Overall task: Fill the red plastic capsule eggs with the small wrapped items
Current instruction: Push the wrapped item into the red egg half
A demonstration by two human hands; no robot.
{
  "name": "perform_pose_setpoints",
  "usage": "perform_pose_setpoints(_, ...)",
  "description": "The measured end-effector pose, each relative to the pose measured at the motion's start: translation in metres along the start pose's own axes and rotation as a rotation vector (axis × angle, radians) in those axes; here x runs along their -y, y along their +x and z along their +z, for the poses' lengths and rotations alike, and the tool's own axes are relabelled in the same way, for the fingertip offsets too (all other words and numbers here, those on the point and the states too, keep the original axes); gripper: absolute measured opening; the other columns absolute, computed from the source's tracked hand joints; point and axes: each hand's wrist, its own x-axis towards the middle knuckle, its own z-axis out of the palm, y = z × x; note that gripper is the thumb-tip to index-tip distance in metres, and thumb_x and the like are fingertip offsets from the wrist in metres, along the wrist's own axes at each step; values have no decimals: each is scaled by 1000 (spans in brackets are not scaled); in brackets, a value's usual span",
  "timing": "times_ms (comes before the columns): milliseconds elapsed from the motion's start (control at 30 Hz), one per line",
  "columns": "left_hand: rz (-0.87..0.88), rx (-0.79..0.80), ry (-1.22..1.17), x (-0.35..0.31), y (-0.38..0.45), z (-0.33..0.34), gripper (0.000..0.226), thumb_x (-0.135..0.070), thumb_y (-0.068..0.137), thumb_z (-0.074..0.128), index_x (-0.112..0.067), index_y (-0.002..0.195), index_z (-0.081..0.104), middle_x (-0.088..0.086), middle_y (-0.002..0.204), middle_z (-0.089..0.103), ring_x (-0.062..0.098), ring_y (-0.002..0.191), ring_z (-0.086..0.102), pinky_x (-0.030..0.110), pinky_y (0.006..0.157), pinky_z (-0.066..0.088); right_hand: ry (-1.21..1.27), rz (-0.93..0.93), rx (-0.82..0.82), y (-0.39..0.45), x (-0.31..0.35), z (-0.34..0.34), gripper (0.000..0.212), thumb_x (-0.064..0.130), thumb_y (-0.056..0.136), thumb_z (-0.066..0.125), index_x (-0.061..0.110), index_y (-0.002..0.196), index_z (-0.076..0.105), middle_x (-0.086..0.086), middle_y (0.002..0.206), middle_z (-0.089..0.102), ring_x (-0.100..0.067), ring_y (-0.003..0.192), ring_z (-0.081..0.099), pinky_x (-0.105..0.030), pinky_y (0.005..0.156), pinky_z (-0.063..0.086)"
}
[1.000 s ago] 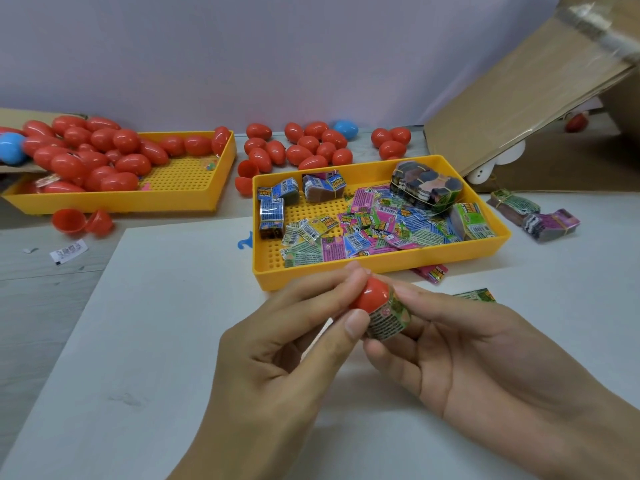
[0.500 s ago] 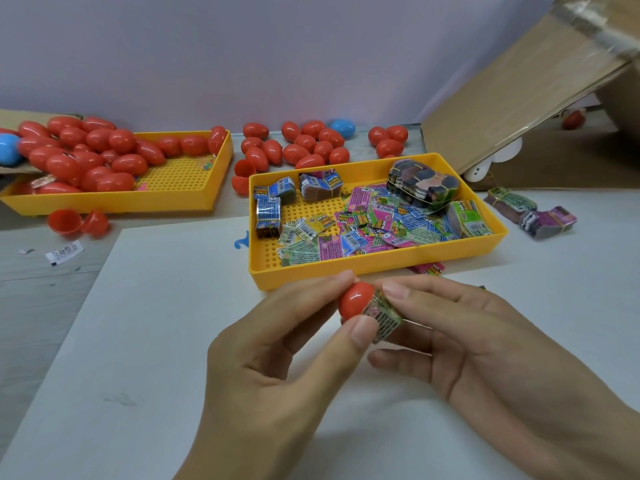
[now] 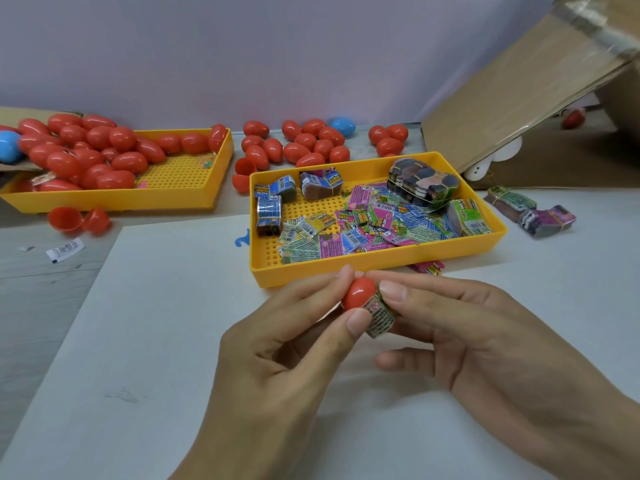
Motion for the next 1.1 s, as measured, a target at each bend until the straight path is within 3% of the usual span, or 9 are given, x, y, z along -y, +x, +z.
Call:
perform_pose_setpoints(200, -42, -33, -41, 1, 0, 0, 32, -26, 78, 81, -30, 110, 75, -6, 105, 76, 8, 102, 71, 13, 80, 54, -7, 16, -18, 0, -2, 0, 37, 24, 62, 74, 9, 96, 80, -14, 95, 76, -14, 77, 73, -27, 49, 55)
perform_pose_setpoints(367, -55, -48, -60, 1, 0, -1, 29, -27, 76, 73, -24, 104, 78, 1, 101, 76, 15, 97, 73, 17, 74, 57, -104, -52, -55, -2, -6, 3, 35, 25, 59, 76, 9, 89, 80, -18, 93, 75, -20, 79, 73, -28, 49, 54)
perform_pose_setpoints(667, -54, -4, -51, 4, -3, -2, 24, -25, 79, 70, -21, 100, 80, 0, 98, 78, 13, 97, 73, 17, 77, 55, -124, -95, -112, -3, -9, 3, 26, 28, 55, 79, 10, 73, 78, -18, 84, 73, -20, 71, 69, -26, 44, 51)
perform_pose_setpoints(933, -93, 36, -125, 5, 0, -2, 32, -23, 76, 73, -17, 107, 77, 6, 107, 75, 21, 105, 71, 22, 82, 57, -116, -123, -66, -2, -8, 2, 31, 28, 58, 76, 7, 81, 80, -15, 82, 74, -15, 68, 68, -24, 47, 52)
perform_pose_setpoints(1100, -42, -28, -122, 4, 0, -1, 32, -23, 77, 73, -22, 109, 76, -1, 105, 77, 15, 100, 73, 20, 82, 57, -8, -50, 50, -1, -4, 3, 35, 20, 68, 75, 9, 100, 79, -12, 103, 76, -18, 88, 73, -24, 53, 56)
